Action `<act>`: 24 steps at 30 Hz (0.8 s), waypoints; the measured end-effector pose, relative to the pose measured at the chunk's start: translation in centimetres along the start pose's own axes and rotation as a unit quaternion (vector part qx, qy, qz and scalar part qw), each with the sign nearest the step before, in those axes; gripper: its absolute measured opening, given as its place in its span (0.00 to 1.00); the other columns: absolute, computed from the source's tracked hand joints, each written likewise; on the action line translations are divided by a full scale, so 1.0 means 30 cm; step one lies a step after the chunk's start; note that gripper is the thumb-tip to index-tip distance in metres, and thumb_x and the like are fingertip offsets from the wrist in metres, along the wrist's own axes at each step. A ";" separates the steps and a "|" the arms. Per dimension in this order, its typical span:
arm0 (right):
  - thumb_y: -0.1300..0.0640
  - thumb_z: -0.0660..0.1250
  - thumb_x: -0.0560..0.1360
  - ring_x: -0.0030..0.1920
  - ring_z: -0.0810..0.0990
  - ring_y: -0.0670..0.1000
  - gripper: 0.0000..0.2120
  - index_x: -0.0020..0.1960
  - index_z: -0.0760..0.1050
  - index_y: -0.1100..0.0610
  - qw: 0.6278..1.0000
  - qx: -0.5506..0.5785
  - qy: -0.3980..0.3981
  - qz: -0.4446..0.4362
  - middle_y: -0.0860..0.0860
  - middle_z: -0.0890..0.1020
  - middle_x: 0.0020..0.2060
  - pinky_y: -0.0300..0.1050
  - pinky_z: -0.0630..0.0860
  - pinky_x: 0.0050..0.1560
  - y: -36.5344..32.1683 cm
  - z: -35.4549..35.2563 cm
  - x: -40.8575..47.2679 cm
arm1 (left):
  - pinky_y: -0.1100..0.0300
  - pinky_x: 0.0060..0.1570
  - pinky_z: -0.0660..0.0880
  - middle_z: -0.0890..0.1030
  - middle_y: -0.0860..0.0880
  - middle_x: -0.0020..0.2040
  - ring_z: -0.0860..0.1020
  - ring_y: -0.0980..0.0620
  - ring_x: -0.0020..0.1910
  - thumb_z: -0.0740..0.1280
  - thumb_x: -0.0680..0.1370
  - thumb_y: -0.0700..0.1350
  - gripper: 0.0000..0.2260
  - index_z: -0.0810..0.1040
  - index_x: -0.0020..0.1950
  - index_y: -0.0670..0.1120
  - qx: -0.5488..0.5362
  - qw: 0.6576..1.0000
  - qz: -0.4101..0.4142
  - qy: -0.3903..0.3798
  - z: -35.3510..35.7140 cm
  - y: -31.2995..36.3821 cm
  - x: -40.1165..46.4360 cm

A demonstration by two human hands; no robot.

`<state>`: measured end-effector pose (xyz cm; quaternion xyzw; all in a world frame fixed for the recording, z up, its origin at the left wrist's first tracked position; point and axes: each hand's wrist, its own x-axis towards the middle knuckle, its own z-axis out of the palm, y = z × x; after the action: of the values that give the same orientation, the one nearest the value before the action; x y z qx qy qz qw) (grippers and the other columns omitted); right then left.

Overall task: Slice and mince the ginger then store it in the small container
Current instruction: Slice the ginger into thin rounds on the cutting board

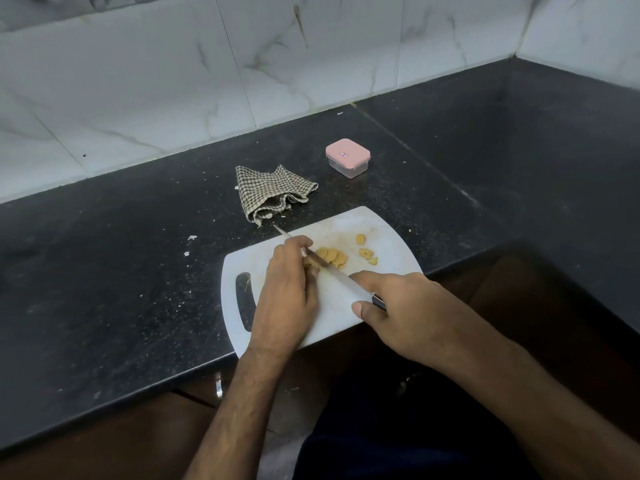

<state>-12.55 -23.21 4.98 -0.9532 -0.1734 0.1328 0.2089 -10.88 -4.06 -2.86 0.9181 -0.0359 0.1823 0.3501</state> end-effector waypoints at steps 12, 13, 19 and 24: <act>0.48 0.53 0.84 0.48 0.77 0.52 0.14 0.69 0.65 0.48 1.000 -0.017 0.004 0.013 0.51 0.77 0.47 0.48 0.77 0.45 -0.003 0.020 0.013 | 0.52 0.55 0.77 0.77 0.54 0.53 0.78 0.55 0.52 0.67 0.82 0.42 0.14 0.67 0.64 0.50 -0.028 0.998 -0.060 0.022 0.003 -0.013 0.001; 0.49 0.52 0.84 0.46 0.76 0.52 0.14 0.68 0.65 0.49 1.000 -0.018 0.004 0.012 0.51 0.76 0.45 0.48 0.75 0.43 -0.004 0.020 0.012 | 0.52 0.56 0.77 0.77 0.53 0.53 0.77 0.55 0.52 0.67 0.82 0.42 0.12 0.69 0.62 0.49 -0.026 0.998 -0.057 0.025 0.003 -0.014 0.003; 0.50 0.53 0.84 0.46 0.77 0.52 0.12 0.65 0.66 0.49 0.999 -0.033 0.016 0.007 0.50 0.77 0.45 0.46 0.75 0.43 -0.015 0.000 -0.016 | 0.53 0.54 0.76 0.76 0.53 0.53 0.76 0.55 0.51 0.68 0.81 0.42 0.08 0.73 0.58 0.48 -0.013 0.999 -0.040 0.034 0.002 -0.010 0.002; 0.48 0.53 0.84 0.48 0.78 0.52 0.13 0.66 0.67 0.49 0.999 -0.043 0.023 0.017 0.50 0.78 0.46 0.50 0.79 0.48 -0.014 -0.006 -0.018 | 0.58 0.54 0.75 0.77 0.53 0.53 0.77 0.56 0.51 0.68 0.81 0.42 0.09 0.73 0.60 0.48 -0.011 0.998 -0.051 0.037 -0.003 -0.013 0.004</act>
<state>-13.10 -23.12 5.44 -0.9670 -0.1581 0.1066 0.1690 -10.71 -3.69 -2.99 0.9073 0.0217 0.1981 0.3703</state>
